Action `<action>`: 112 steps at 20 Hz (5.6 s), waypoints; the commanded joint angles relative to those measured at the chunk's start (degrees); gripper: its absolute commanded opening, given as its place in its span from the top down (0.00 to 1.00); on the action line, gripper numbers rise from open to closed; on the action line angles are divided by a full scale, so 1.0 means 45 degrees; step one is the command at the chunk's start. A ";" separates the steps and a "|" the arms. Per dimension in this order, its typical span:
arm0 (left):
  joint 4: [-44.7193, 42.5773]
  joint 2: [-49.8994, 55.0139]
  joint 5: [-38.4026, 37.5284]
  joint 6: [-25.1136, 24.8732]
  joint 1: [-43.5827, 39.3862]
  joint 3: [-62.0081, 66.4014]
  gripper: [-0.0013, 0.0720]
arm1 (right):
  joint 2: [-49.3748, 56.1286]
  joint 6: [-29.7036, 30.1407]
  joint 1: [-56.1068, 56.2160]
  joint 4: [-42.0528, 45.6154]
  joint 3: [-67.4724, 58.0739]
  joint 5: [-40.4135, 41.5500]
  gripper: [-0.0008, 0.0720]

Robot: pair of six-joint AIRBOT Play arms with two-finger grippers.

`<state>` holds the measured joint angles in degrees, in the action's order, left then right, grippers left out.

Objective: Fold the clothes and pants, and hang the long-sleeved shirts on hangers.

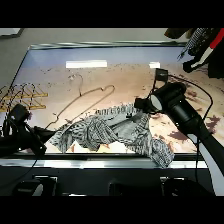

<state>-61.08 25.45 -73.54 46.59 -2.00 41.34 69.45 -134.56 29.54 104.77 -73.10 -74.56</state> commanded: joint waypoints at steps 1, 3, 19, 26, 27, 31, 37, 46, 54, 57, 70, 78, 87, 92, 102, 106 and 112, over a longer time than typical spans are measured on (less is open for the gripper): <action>0.1467 -0.0525 -0.0675 -0.0855 -0.0131 -0.0588 0.96 | 0.0005 -0.0403 0.0000 0.0457 0.0005 -0.0175 0.95; 0.2375 -0.0510 -0.0714 -0.1413 -0.0131 -0.0831 0.96 | 0.0010 -0.0729 0.0000 0.0617 0.0005 -0.0262 0.95; 0.3492 0.2181 -0.1064 -0.3371 0.0355 -0.0330 0.96 | 0.0797 -0.1360 0.0000 0.1637 0.0005 -0.0330 0.95; 0.4741 0.2467 -0.1564 -0.3725 0.0811 -0.0335 0.96 | 0.0850 -0.2283 -0.0005 0.2317 0.0005 0.0597 0.95; 0.4775 0.2467 -0.1564 -0.3740 0.0821 -0.0335 0.96 | 0.0850 -0.2501 0.0000 0.2356 0.0005 0.0656 0.95; 0.4867 0.2618 -0.1559 -0.3745 0.0821 -0.0340 0.96 | 0.0826 -0.2671 0.0000 0.2200 -0.0024 0.0695 0.95; 0.4867 0.3541 -0.1273 -0.4405 0.0816 -0.0345 0.96 | 0.0442 -0.2331 0.0005 0.1297 -0.0758 0.0704 0.95; 0.4959 0.4133 0.0903 -0.4682 -0.1010 -0.0345 0.96 | -0.0238 -0.2040 0.1258 0.0068 -0.1651 0.0189 0.95; 0.5644 0.4629 0.1661 -0.4702 -0.1496 -0.0335 0.96 | -0.0301 -0.0797 0.1574 0.1350 -0.5173 -0.1802 0.95; 0.6645 0.4770 0.2220 -0.4940 -0.1923 -0.0335 0.96 | -0.0301 -0.0704 0.1574 0.1243 -0.5838 -0.2132 0.95; 0.7830 0.5974 0.4561 -0.5221 -0.3900 -0.0325 0.96 | 0.0024 0.0500 0.1574 0.0423 -0.5838 -0.3410 0.95; 0.7995 0.6649 0.4949 -0.5260 -0.4541 -0.0267 0.96 | 0.0165 0.0704 0.1598 -0.0491 -0.5838 -0.2735 0.95; 0.8733 0.6649 0.5037 -0.5406 -0.4551 -0.0267 0.96 | 0.0296 0.1316 0.1598 -0.0661 -0.5838 -0.2676 0.95; 0.9083 0.6649 0.5338 -0.5411 -0.4556 -0.0267 0.96 | 0.0486 0.1593 0.1598 -0.0879 -0.5814 -0.2671 0.95; 0.9306 0.6649 0.5586 -0.5411 -0.4804 -0.0267 0.96 | 0.0709 0.1768 0.1598 -0.1248 -0.5814 -0.2249 0.95; 0.9306 0.6649 0.5702 -0.5411 -0.5056 -0.0267 0.96 | 0.0874 0.1773 0.1598 -0.1394 -0.5814 -0.1715 0.94; 0.9306 0.6649 0.6028 -0.5411 -0.5051 -0.0267 0.96 | 0.0903 0.2108 0.1598 -0.1710 -0.5814 -0.2118 0.72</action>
<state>-19.18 55.35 -47.00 22.26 -24.64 40.10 73.45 -125.97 36.67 97.60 -99.29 -83.07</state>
